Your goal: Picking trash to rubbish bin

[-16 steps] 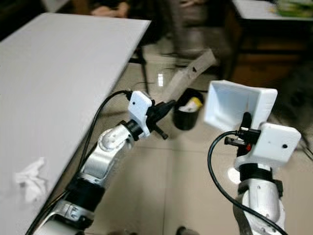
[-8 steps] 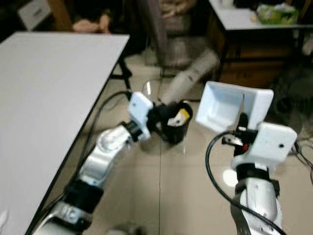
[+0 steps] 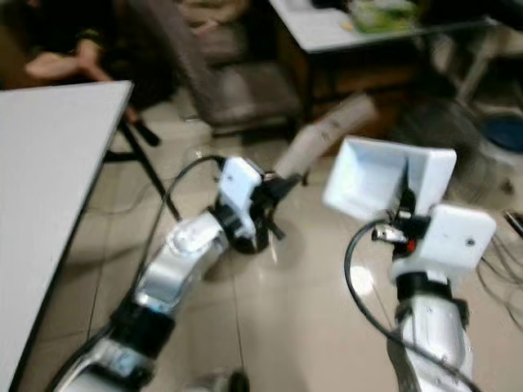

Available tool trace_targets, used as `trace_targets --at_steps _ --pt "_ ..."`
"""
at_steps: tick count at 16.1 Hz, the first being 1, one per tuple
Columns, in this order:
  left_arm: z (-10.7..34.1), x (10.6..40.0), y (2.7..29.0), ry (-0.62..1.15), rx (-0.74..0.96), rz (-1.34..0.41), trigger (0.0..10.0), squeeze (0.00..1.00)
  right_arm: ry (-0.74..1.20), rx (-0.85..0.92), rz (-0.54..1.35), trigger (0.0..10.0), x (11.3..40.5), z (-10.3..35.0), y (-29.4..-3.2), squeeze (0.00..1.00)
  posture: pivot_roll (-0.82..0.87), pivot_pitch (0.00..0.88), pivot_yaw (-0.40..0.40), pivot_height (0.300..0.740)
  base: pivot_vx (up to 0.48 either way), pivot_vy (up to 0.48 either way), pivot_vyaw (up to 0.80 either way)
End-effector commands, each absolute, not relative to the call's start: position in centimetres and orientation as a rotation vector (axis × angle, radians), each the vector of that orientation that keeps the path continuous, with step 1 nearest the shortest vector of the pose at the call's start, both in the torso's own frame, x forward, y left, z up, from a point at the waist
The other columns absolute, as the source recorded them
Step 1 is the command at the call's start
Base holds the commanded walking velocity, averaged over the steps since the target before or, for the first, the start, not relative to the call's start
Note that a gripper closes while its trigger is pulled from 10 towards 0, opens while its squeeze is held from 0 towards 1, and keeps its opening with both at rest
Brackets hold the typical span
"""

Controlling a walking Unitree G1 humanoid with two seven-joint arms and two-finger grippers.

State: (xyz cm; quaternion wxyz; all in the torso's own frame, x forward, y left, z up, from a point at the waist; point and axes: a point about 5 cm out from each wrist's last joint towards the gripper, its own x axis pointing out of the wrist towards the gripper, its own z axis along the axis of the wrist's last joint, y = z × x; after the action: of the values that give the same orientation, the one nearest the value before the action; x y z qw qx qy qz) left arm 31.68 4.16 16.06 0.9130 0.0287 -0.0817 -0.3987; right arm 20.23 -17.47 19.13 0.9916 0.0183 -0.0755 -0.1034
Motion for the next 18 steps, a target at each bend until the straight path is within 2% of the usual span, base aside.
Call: trace_targets --at_steps 1,3,8,18 --pt "16.09 31.63 3.99 -0.167 0.059 -0.829 10.0 0.0 -0.171 0.022 -0.21 10.0 19.9 19.53 -17.57 0.0 0.02 0.125 0.044 0.74 0.454 0.0 0.0" --pt "16.07 31.67 3.95 -0.166 0.063 -0.828 10.0 0.0 -0.176 0.007 -0.205 10.0 19.97 19.62 -17.54 0.0 0.02 0.123 0.047 0.74 0.456 0.0 0.0" --pt "16.04 31.75 4.07 -0.164 0.072 -0.829 10.0 0.0 -0.18 0.0 -0.196 10.0 20.11 19.64 -17.24 0.0 0.02 0.12 0.05 0.74 0.455 0.0 0.74" --pt "15.92 31.73 4.01 -0.162 0.083 -0.841 10.0 0.0 -0.176 -0.002 -0.193 10.0 20.19 19.5 -17.08 0.0 0.02 0.121 0.053 0.74 0.458 0.0 0.0"
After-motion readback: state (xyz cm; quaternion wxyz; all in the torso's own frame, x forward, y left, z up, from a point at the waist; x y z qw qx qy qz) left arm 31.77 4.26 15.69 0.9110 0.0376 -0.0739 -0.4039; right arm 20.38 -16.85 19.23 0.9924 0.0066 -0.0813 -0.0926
